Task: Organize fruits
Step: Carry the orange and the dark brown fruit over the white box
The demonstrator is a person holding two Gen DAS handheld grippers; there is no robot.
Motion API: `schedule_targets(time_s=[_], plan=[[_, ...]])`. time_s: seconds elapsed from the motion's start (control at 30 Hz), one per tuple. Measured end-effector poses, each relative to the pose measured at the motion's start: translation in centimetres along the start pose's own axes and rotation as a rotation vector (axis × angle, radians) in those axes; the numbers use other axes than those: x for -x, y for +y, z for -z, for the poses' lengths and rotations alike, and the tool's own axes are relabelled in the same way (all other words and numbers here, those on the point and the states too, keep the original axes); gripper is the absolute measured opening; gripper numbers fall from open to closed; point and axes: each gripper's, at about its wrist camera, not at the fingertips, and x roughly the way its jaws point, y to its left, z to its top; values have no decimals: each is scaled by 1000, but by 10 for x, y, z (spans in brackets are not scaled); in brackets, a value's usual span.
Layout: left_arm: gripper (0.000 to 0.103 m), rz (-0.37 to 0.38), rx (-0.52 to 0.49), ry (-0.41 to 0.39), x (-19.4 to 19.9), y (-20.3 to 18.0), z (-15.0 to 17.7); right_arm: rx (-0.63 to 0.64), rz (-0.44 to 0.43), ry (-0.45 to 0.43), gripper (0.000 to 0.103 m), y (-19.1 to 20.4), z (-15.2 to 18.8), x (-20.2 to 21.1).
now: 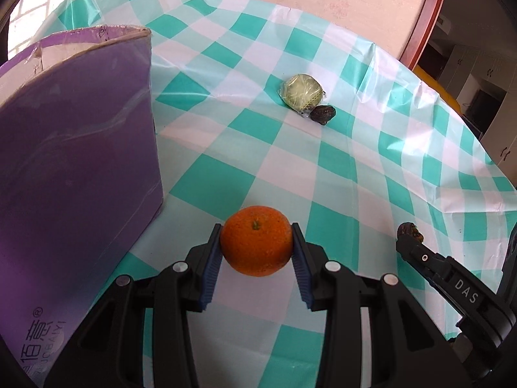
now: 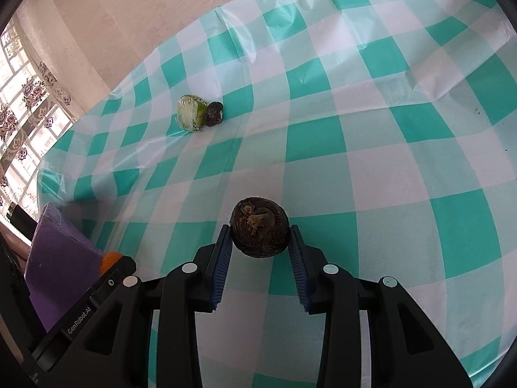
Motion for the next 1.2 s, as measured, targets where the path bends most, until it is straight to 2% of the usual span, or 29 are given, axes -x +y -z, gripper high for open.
schedule_targets(time_s=[0.17,0.33,0.53,0.63,1.0,1.1,1.2], plan=[[41,13,-55,7,11,-1,12,28,53,5,36,7,17,12],[41,28,-69,7,26,6,26,78,78,-27,36,17,35,27],[41,33,-111,-57,53,11,43,112,73,-34,36,27,55,42],[41,53,-136,-82,66,12,52,99,72,-4,36,29,64,45],[41,54,-233,-123,100,10,74,152,49,-45,36,51,87,67],[41,63,-249,-188,125,11,73,141,13,-65,36,57,86,75],[41,52,-262,-298,158,13,68,148,-35,-92,36,69,85,84]])
